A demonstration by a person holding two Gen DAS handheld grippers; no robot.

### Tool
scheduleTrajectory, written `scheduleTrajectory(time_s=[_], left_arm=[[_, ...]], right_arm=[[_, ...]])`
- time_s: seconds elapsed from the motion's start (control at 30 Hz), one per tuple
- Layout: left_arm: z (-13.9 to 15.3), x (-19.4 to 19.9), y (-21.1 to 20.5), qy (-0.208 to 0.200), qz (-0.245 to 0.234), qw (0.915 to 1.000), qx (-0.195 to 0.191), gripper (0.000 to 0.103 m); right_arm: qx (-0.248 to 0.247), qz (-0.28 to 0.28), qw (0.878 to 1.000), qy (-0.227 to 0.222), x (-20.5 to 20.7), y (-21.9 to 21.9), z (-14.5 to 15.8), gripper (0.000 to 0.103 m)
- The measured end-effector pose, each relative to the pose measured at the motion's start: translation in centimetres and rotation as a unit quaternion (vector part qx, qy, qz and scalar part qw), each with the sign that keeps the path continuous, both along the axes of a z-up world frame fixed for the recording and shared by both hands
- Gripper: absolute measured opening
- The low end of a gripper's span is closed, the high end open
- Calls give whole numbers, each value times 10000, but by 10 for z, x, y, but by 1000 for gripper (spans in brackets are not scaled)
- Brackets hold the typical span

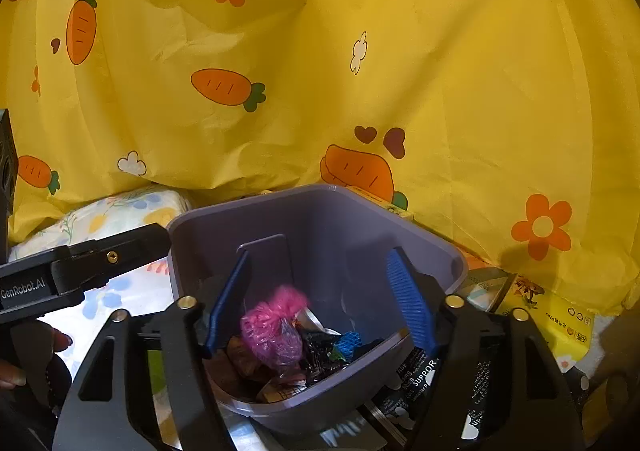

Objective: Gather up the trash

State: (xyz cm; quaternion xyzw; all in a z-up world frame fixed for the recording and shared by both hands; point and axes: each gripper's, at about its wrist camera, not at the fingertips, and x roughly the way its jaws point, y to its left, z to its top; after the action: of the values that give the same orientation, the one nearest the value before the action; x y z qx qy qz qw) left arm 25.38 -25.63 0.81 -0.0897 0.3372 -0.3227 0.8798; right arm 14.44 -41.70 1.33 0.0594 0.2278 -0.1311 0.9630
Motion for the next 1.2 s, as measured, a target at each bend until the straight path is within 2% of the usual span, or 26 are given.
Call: scheduleTrajectory(time_s=[0.07,0.17,0.27,0.5,0.63,0.8,1.0,1.2], left_arm=[[0,-4,11,-119,227,9996,132,94],[2,-13,25,-402,574,9968,376,94],[5,-20,38,-554,707,9949,453,94],[9,-42,66,-766,919,9916,491,94],[10,-65,86,-1084,1274,9831,743,94],[12,-102,117,-1408,1844,9672,1039,97],[8,-140,162,-1296,2373,9560,1136,97],[-1,-180,206,-1134,2641,9534,920,97]], right_arm=[[-33,-3,10000,-49,-2,4,1,87],[-53,-4,10000,-39,-3,10,1,89],[-11,6,10000,-40,-6,15,0,96],[105,89,9998,-108,-17,31,3,96],[39,197,9997,-120,-28,47,6,96],[-93,432,9989,-123,-43,78,8,96],[-177,612,9977,-236,-71,118,11,96],[-338,848,9952,-365,-94,156,13,96]])
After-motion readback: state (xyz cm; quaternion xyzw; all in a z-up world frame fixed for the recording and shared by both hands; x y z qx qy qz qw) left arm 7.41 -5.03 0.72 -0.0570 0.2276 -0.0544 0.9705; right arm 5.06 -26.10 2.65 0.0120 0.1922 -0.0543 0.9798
